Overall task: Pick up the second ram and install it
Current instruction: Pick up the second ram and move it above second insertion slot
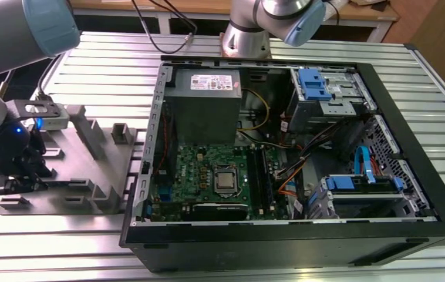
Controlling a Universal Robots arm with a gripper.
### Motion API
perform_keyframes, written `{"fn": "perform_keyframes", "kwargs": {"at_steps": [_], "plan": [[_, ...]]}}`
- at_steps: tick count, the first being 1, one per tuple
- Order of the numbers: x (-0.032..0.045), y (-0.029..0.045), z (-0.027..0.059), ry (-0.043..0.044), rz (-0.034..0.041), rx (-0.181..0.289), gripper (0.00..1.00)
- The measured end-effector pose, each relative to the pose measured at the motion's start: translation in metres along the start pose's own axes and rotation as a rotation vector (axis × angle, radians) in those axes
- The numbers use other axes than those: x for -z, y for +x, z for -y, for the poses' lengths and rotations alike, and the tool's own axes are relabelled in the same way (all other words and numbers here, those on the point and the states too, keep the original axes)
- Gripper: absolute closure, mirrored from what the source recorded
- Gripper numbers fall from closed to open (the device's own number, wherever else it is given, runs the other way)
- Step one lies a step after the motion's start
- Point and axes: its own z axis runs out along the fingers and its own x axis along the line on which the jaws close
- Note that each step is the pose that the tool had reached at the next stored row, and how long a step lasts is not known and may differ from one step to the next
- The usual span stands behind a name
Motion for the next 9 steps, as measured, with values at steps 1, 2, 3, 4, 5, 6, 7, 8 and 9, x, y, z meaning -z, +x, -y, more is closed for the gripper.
{"fn": "perform_keyframes", "kwargs": {"at_steps": [1, 2, 3, 4, 5, 6, 7, 8, 9], "plan": [[0.0, 0.0, 0.0, 0.0, 0.0, 0.0, 0.67], [0.0, 0.0, 0.0, 0.0, 0.0001, 0.0, 0.67], [-0.0001, 0.0, 0.0, 0.0001, 0.0001, 0.0, 0.67], [-0.0001, 0.0, 0.0, 0.0001, 0.0001, 0.0, 0.67], [0.0, 0.0, 0.0, 0.0, 0.0001, 0.0, 0.67], [-0.0001, 0.0, 0.0, 0.0001, 0.0001, 0.0, 0.67], [0.0, 0.0, 0.0, 0.0, 0.0001, 0.0, 0.68], [0.0, 0.0, 0.0, 0.0, 0.0001, 0.0, 0.68], [-0.0001, 0.0, 0.0, 0.0, 0.0001, 0.0, 0.75]]}}
